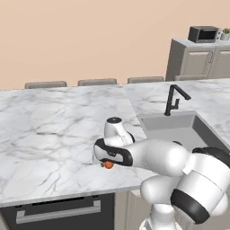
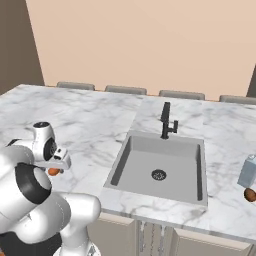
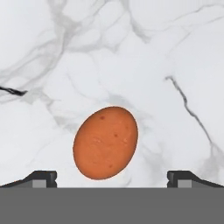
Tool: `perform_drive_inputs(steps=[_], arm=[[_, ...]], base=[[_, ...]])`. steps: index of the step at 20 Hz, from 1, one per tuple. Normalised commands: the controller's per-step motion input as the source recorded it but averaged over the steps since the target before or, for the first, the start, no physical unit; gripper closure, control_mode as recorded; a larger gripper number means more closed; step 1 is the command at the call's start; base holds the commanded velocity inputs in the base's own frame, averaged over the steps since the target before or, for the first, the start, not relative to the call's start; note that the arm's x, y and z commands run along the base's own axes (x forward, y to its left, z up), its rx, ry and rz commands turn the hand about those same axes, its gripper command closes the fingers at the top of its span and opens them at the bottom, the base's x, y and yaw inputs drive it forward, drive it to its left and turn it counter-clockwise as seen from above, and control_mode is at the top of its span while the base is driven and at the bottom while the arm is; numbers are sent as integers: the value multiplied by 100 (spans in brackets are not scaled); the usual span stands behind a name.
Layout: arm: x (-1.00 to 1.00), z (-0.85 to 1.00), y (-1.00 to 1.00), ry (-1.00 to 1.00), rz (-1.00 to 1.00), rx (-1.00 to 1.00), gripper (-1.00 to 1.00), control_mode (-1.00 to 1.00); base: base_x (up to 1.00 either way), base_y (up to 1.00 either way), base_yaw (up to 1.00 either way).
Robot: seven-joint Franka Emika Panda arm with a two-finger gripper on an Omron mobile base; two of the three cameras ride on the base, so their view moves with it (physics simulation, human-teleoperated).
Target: Gather the eggs and milk located in the vicinity of the sink area and place them right next to the bowl.
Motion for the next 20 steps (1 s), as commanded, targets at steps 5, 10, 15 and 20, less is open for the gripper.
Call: perform_drive_inputs(steps=[5, 10, 15, 20], arm=[[17, -14, 3, 0, 0, 0, -100, -100], [19, -14, 5, 0, 0, 0, -100, -100], [7, -18, 7, 0, 0, 0, -100, -100], [0, -18, 5, 0, 0, 0, -100, -100]], base=[[0, 0, 0], [0, 0, 0], [0, 0, 0], [0, 0, 0]])
